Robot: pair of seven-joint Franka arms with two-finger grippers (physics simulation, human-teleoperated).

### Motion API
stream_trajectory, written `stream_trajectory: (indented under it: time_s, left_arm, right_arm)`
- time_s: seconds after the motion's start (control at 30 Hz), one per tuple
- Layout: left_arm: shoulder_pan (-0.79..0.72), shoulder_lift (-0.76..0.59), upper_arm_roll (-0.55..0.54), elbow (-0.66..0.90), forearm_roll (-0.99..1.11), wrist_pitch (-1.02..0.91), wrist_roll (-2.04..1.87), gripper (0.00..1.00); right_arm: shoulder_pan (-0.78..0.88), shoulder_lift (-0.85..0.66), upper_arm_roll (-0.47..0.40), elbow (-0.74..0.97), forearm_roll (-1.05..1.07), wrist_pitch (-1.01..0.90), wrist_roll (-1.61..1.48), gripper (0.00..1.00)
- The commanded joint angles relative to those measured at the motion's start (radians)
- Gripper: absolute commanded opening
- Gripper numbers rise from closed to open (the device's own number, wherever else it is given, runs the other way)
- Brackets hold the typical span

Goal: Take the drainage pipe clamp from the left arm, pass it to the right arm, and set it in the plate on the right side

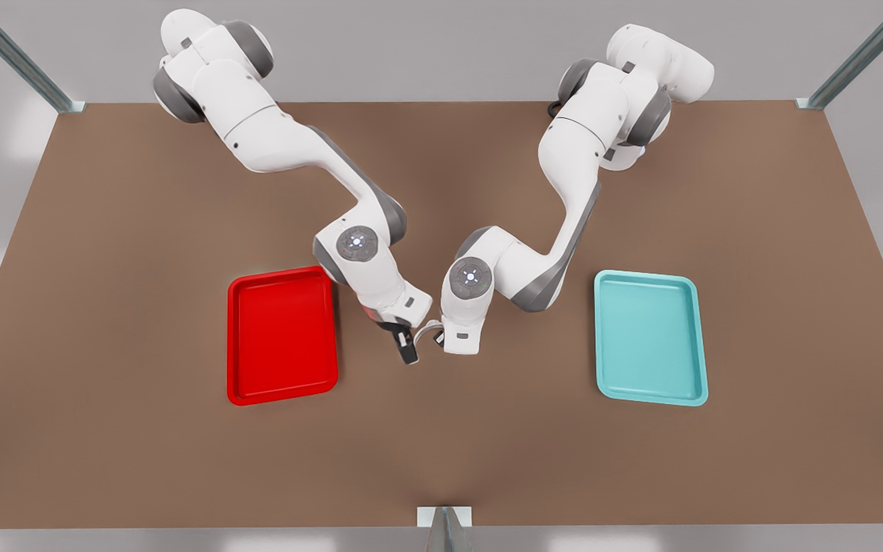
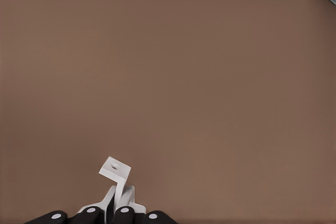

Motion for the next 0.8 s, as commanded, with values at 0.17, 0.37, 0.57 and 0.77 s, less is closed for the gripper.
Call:
stream_trajectory:
  time_s: [0.17,0.37,0.57,0.77]
  left_arm:
    - [0.0,-0.002,-0.011,0.002,0.0,0.007,-0.013,0.21]
    - [-0.003,0.0,-0.012,0.002,0.001,0.007,-0.014,0.21]
    - [-0.002,-0.002,-0.012,0.004,0.001,0.007,-0.017,0.21]
    - [-0.003,-0.003,-0.014,0.004,0.001,0.005,-0.019,0.21]
  right_arm:
    - [0.011,0.026,-0.001,-0.026,0.001,0.036,-0.327,1.0]
    - [0.038,0.062,-0.001,-0.015,0.0,0.08,-0.299,0.99]
    - [0.046,0.077,-0.003,-0.009,-0.005,0.105,-0.299,0.72]
    - [0.055,0.103,-0.006,0.01,-0.012,0.115,-0.297,0.21]
